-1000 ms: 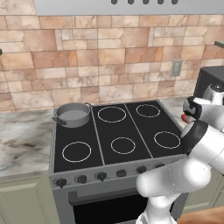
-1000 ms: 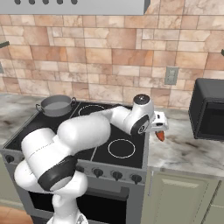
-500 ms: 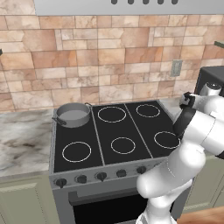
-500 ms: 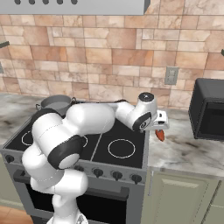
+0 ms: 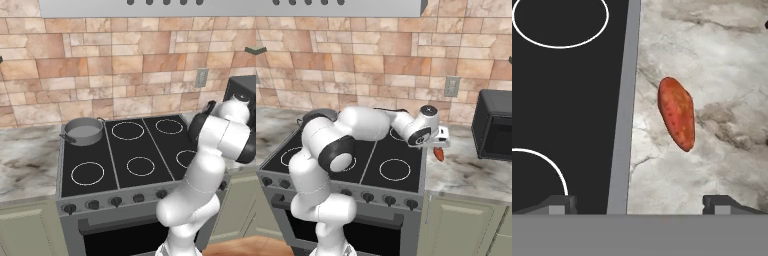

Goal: Turn on the burner for the pot on the stove. Wait thirty seconds for the pot to heat up. Then add the sweet potato to the pot.

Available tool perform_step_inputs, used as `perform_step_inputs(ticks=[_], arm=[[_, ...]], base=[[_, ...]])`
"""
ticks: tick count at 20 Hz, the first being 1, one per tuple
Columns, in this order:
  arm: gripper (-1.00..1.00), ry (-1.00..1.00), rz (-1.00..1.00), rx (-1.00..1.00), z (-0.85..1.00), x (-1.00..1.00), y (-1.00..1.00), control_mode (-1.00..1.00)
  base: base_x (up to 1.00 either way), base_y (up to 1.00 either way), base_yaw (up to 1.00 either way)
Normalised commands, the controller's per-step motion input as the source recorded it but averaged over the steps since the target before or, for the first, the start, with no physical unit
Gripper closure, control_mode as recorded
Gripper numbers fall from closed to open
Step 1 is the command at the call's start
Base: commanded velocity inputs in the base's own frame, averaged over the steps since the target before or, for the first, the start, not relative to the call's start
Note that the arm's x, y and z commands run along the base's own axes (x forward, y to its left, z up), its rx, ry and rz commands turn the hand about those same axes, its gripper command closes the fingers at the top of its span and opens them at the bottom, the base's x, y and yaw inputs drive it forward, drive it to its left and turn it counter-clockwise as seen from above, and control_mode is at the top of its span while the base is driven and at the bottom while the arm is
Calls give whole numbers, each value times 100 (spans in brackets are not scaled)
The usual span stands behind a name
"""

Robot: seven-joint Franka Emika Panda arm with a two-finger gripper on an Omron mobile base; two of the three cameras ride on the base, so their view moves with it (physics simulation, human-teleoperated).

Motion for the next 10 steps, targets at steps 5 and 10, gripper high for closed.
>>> perform_step_inputs(ticks=[5, 10], arm=[[-100, -4, 0, 0, -12, 18, 0, -100], [-100, -8, 0, 0, -16, 15, 0, -100]], base=[[0, 0, 0], [0, 0, 0]])
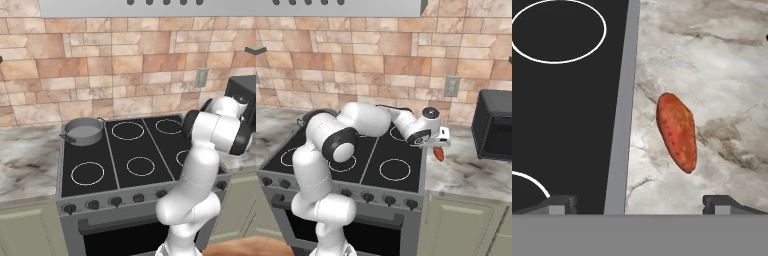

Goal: Turn on the burner for the pot on the stove. Wait thirty seconds for the pot to heat up. Then add the sweet potato to the pot.

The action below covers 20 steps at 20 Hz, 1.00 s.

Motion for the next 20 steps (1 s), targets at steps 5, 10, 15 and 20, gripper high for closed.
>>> perform_step_inputs(ticks=[5, 10, 15, 20], arm=[[-100, -6, 0, 0, -14, 13, 0, -100], [-100, 0, 0, 0, -17, 12, -6, -100], [-100, 0, 0, 0, -17, 13, -19, -100], [-100, 0, 0, 0, -13, 22, -13, -100]], base=[[0, 0, 0], [0, 0, 0], [0, 0, 0], [0, 0, 0]])
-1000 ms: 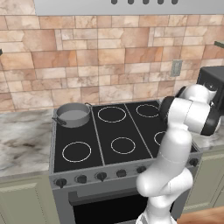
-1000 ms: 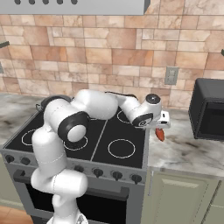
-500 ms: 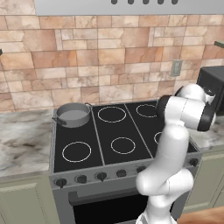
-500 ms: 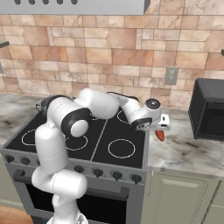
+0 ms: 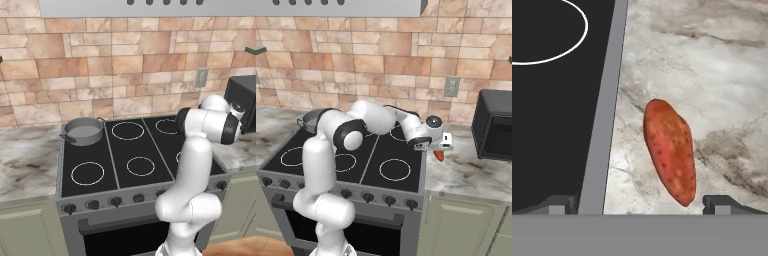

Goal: Turn on the burner for the pot on the stove. Wait thirty seconds for the pot to heat up. Then add the sweet potato to the pot.

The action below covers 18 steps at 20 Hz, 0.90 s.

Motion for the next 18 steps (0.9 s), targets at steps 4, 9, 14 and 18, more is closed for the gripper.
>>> perform_step_inputs(ticks=[4, 9, 14, 18], arm=[[-100, 0, 0, 0, -16, 28, -5, -100], [-100, 0, 0, 0, -22, 29, -2, -100], [-100, 0, 0, 0, -20, 26, -10, -100], [-100, 0, 0, 0, -20, 24, -15, -100]], base=[[0, 0, 0], [0, 0, 0], [0, 0, 0], [0, 0, 0]])
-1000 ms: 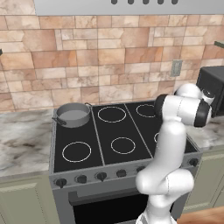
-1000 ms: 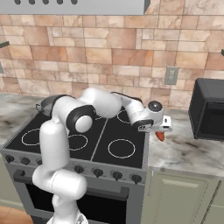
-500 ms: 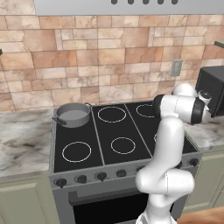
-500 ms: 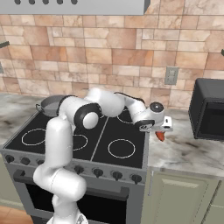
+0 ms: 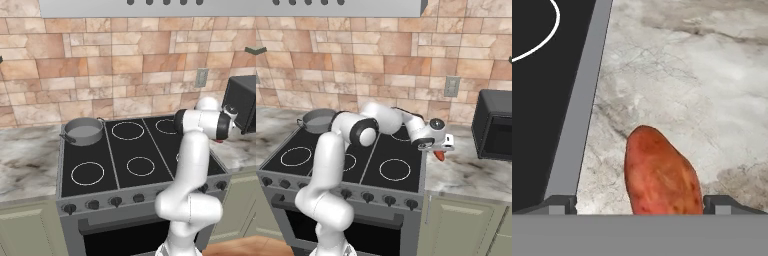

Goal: Turn on the burner for the pot on the stove. Wait thirty seconds for the pot to heat up. Then add the sweet potato to the pot.

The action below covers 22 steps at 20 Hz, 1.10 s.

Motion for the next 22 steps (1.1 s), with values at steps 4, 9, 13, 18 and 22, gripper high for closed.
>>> perform_step_inputs(ticks=[4, 9, 13, 18, 22], arm=[[-100, 0, 0, 0, -19, 23, -17, -100], [100, 0, 0, 0, -23, 19, -7, -100], [100, 2, 0, 0, -20, 7, 0, -100], [100, 0, 0, 0, 0, 0, 0, -100], [100, -11, 0, 0, 12, -2, 1, -100]], base=[[0, 0, 0], [0, 0, 0], [0, 0, 0], [0, 0, 0], [0, 0, 0]])
